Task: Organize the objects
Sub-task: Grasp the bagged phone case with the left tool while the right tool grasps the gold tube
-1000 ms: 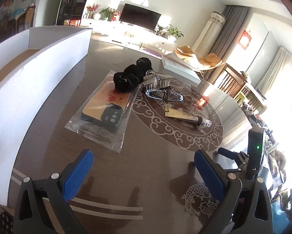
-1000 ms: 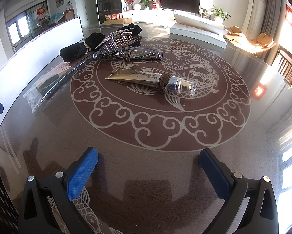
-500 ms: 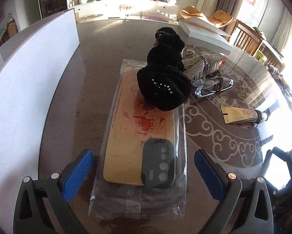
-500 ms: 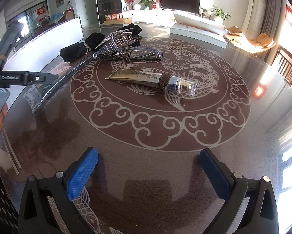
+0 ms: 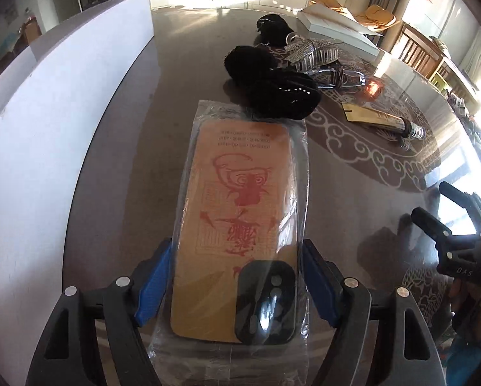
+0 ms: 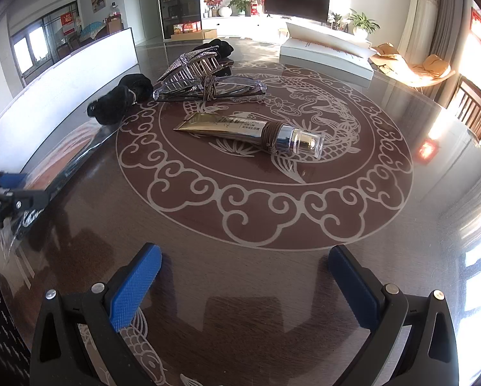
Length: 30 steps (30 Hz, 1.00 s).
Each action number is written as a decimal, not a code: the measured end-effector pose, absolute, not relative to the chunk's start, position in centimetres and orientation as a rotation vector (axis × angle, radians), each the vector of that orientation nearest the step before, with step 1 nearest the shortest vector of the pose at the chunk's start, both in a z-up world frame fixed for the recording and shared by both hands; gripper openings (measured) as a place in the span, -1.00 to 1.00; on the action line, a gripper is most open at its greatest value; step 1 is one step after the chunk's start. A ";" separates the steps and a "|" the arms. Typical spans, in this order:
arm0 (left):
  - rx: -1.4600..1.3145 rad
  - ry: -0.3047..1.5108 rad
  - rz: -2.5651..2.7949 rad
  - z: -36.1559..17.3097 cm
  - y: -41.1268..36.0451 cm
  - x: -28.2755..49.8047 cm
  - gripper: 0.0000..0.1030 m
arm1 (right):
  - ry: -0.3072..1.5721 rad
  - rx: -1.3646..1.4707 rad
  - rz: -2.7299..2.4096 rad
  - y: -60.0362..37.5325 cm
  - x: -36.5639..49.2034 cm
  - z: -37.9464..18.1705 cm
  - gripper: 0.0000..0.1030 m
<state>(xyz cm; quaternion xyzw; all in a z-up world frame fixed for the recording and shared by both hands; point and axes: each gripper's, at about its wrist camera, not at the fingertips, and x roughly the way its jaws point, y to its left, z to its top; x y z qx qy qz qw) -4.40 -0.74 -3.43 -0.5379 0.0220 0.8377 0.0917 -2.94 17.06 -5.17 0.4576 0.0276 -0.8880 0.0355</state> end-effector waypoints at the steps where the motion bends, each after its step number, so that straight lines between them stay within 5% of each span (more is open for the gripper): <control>1: -1.594 0.074 2.511 -3.2 -0.8 -4.3 0.46 | 0.085 1.405 -2.729 17.1 -2.9 -5.2 1.00; 4: -1.598 -0.050 2.485 -3.4 -1.3 -4.9 0.45 | 0.085 1.406 -2.728 17.1 -2.9 -5.2 1.00; 9: -1.596 0.129 2.559 -3.9 0.8 -4.7 0.48 | 0.085 1.406 -2.729 17.1 -2.9 -5.2 1.00; 15: -1.592 0.116 2.587 -3.9 0.5 -4.8 0.48 | 0.078 1.404 -2.724 17.2 -2.9 -5.1 1.00; 23: -1.585 0.114 2.591 -3.8 0.5 -4.5 0.48 | 0.379 1.234 -2.557 17.6 -7.3 0.6 0.93; 30: -1.584 0.114 2.593 -3.7 0.4 -4.4 0.48 | 0.506 1.485 -2.332 19.9 -14.2 0.4 0.93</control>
